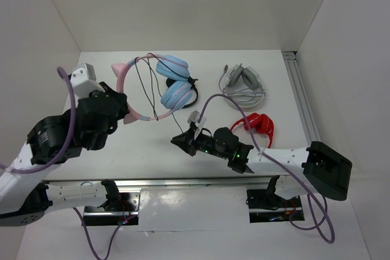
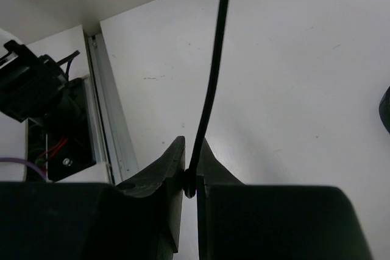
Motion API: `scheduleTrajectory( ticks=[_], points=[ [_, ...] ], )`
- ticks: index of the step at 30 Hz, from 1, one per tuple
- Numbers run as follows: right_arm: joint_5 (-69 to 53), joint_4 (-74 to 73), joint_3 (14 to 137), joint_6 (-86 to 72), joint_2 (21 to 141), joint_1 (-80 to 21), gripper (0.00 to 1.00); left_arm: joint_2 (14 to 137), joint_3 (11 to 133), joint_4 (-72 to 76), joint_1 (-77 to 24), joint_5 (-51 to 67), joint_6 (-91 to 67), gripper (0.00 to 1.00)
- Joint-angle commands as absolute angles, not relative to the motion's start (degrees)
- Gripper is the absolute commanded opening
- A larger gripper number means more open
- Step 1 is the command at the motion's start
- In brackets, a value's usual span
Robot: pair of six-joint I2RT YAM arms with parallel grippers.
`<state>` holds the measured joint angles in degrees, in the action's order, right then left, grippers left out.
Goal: Wrap the headphones
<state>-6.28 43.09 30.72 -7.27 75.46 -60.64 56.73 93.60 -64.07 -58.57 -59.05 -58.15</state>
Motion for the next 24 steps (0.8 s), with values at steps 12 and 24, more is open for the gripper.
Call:
scheduleTrajectory(
  ticks=[12, 24],
  points=[
    [0.62, 23.13, 32.95, -2.73, 60.74, -71.98, 0.03, 68.55, 91.59, -52.58, -45.88, -55.63, -62.14, 0.0],
    [-2.64, -0.33, 47.89, 2.63, 60.73, -71.98, 0.03, 74.09, 87.72, -50.81, -44.65, -53.27, -52.22, 0.0]
  ],
)
